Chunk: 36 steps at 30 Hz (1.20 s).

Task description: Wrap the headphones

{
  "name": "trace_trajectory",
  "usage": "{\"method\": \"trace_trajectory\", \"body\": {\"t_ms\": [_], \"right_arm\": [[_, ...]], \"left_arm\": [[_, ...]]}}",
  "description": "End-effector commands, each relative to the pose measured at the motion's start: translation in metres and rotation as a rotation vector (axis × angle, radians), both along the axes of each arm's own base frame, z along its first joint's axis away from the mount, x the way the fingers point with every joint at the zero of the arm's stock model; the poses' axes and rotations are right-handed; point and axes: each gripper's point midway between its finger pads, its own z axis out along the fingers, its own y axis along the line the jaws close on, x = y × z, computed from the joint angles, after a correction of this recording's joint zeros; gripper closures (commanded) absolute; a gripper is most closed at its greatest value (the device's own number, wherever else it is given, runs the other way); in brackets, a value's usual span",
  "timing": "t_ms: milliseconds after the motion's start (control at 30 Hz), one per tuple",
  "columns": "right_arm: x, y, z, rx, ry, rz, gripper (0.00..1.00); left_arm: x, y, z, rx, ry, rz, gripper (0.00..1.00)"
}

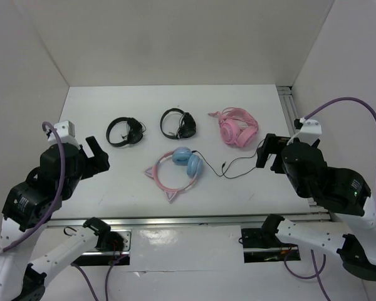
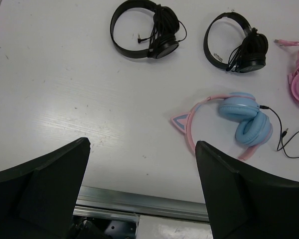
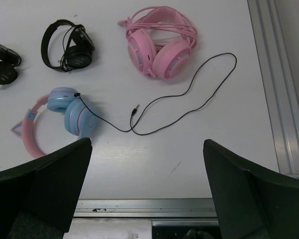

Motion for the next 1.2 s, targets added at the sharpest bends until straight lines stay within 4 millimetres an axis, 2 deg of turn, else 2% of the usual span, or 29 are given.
{"method": "trace_trajectory", "body": {"t_ms": [0, 133, 200, 267, 300, 333, 367, 400, 467, 567, 600, 700, 733, 833, 933, 1000, 1067, 1100, 1167], "right_arm": [[0.009, 0.004, 0.010, 0.018, -0.049, -0.020, 0.00], [0.011, 0.009, 0.014, 0.052, -0.078, -0.008, 0.00], [0.012, 0.013, 0.019, 0.091, -0.102, 0.001, 0.00], [0.010, 0.014, 0.018, 0.080, -0.106, 0.027, 0.00], [0.014, 0.018, 0.015, 0.071, -0.099, 0.027, 0.00], [0.016, 0.021, 0.013, 0.062, -0.092, 0.027, 0.00], [0.019, 0.029, 0.004, 0.029, -0.065, 0.037, 0.00], [0.022, 0.030, -0.001, 0.006, -0.054, 0.029, 0.00], [0.027, 0.042, -0.015, -0.010, -0.027, 0.047, 0.00], [0.031, 0.063, -0.032, -0.021, 0.000, 0.126, 0.00], [0.034, 0.071, -0.033, -0.006, -0.009, 0.151, 0.00], [0.035, 0.086, -0.051, -0.028, 0.023, 0.215, 0.00], [0.037, 0.091, -0.055, -0.036, 0.028, 0.233, 0.00], [0.039, 0.103, -0.066, -0.045, 0.051, 0.270, 0.00], [0.039, 0.109, -0.071, -0.050, 0.063, 0.297, 0.00], [0.039, 0.112, -0.077, -0.050, 0.073, 0.307, 0.00], [0.037, 0.116, -0.077, -0.030, 0.070, 0.328, 0.00], [0.035, 0.116, -0.079, -0.025, 0.075, 0.339, 0.00], [0.034, 0.118, -0.075, -0.007, 0.062, 0.347, 0.00]], "left_arm": [[0.006, -0.008, 0.007, -0.041, -0.054, -0.019, 0.00], [0.011, -0.020, 0.001, -0.075, -0.059, -0.066, 0.00], [0.016, -0.025, -0.014, -0.062, -0.014, -0.076, 0.00], [0.022, -0.029, -0.035, -0.085, 0.082, -0.018, 0.00], [0.024, -0.040, -0.058, -0.089, 0.165, -0.044, 0.00], [0.034, -0.052, -0.078, -0.079, 0.240, -0.054, 0.00], [0.041, -0.066, -0.098, -0.124, 0.278, -0.048, 0.00], [0.045, -0.077, -0.110, -0.137, 0.298, -0.059, 0.00], [0.049, -0.101, -0.135, -0.186, 0.354, -0.040, 0.00], [0.048, -0.121, -0.167, -0.226, 0.400, 0.013, 0.00], [0.047, -0.123, -0.185, -0.207, 0.437, 0.044, 0.00], [0.045, -0.142, -0.205, -0.258, 0.486, 0.098, 0.00], [0.045, -0.144, -0.218, -0.228, 0.506, 0.132, 0.00], [0.043, -0.161, -0.235, -0.231, 0.538, 0.192, 0.00], [0.042, -0.171, -0.248, -0.225, 0.553, 0.222, 0.00], [0.041, -0.168, -0.267, -0.179, 0.585, 0.261, 0.00], [0.039, -0.170, -0.281, -0.169, 0.613, 0.286, 0.08], [0.037, -0.167, -0.294, -0.148, 0.636, 0.321, 0.09], [0.032, -0.166, -0.306, -0.120, 0.656, 0.330, 0.09]]}}
